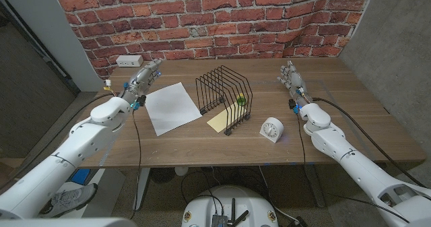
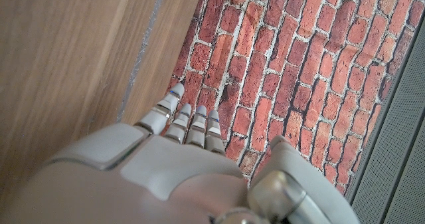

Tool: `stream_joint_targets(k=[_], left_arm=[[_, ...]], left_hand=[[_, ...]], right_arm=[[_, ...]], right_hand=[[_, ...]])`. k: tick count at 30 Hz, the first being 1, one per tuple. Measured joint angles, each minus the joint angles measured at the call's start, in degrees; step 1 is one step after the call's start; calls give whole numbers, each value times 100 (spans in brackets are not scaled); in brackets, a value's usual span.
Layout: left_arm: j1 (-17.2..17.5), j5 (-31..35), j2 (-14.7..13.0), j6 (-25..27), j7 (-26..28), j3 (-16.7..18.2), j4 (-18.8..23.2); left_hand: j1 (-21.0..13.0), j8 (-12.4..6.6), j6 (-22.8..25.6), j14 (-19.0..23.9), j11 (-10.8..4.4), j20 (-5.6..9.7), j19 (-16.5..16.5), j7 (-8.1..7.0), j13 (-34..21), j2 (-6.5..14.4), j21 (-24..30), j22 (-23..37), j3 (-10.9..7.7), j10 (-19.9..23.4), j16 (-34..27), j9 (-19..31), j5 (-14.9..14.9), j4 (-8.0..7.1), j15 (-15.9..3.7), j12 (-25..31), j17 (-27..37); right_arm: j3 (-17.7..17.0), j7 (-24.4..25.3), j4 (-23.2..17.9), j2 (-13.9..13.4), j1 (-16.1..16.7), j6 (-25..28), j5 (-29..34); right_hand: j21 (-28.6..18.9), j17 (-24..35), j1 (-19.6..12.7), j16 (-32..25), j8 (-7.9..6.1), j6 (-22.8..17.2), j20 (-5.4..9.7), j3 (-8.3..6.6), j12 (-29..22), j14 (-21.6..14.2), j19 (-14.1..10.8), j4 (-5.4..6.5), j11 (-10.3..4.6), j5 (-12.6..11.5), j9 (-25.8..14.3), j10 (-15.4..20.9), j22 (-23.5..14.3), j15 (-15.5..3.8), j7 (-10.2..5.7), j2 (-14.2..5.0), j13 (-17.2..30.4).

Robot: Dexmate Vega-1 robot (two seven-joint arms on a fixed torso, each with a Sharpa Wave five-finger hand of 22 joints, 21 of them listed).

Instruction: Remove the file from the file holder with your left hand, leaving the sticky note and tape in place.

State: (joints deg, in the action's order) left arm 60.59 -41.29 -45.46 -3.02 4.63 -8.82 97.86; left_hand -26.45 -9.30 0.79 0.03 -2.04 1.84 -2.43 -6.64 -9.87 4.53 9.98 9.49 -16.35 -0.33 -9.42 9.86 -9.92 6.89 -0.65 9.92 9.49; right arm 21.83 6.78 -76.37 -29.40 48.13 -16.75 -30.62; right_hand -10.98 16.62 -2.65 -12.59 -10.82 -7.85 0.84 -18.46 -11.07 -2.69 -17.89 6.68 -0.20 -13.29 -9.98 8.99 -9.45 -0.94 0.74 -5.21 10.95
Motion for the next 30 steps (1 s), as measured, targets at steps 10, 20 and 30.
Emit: stream_joint_targets(k=[10, 20, 30], left_arm=[[-324, 426, 121, -349, -168, -358, -488], [-592, 676, 359, -676, -308, -644, -969], [-773, 834, 628, -962, -354, -874, -1439]], left_hand=[[677, -24, -204, -200, 41, 2, 203, 101, 0, 295, 0, 0, 113, -164, 0, 0, -28, -339, 45, 0, 27], [866, -46, -258, -261, 95, -9, 253, 156, -1, 375, 0, 0, 124, -219, -30, 1, -50, -429, 45, 28, 27], [933, -46, -295, -292, 133, 22, 283, 192, -1, 400, 0, 0, 125, -256, -33, 1, -50, -477, 76, 28, 26]], right_arm=[[12, -43, 50, 22, -11, -39, 8], [12, -123, 68, 33, -23, -32, -70], [7, -176, 56, 25, -18, 64, -159]], right_hand=[[16, 0, 1, 0, 14, 35, 22, 0, 28, 36, 22, 0, -20, 0, 0, -64, 0, 36, -35, 1, -30], [45, 0, 31, 0, 46, 165, 19, 0, 49, 113, 144, 0, -41, 0, 0, -146, 0, 53, -63, 31, -30], [45, 0, 61, 0, 46, 217, 19, 24, 49, 174, 143, 24, -41, 0, 0, -207, 0, 54, -71, 61, -29]])
